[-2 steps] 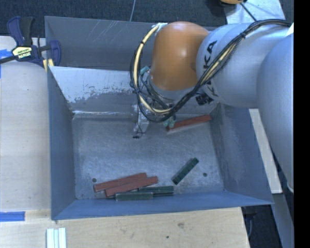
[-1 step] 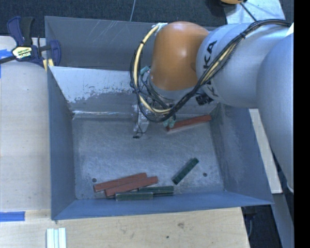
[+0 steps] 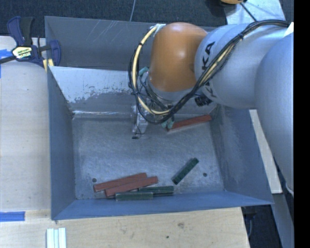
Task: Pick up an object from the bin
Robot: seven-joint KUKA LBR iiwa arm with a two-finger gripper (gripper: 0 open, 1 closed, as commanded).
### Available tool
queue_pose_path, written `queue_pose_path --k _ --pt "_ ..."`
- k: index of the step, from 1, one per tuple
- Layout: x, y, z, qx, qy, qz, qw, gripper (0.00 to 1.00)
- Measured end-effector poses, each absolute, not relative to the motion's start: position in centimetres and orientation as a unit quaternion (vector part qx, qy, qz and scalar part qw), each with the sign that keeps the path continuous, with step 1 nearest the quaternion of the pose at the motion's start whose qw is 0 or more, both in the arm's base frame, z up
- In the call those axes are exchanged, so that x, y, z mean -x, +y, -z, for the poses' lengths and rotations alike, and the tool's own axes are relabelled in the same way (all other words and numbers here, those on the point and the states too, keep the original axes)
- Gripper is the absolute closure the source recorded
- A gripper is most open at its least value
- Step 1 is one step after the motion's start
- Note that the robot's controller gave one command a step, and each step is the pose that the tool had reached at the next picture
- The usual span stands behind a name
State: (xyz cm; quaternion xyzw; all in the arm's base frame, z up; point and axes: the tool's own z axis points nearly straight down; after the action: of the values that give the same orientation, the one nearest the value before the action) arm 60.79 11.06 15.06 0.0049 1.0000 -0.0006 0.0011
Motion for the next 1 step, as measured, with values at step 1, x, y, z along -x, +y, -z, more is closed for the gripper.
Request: queue_pose_path --k 1 --pt "-60.12 15.79 -15.49 0.021 1.000 -0.002 0.002 1.00"
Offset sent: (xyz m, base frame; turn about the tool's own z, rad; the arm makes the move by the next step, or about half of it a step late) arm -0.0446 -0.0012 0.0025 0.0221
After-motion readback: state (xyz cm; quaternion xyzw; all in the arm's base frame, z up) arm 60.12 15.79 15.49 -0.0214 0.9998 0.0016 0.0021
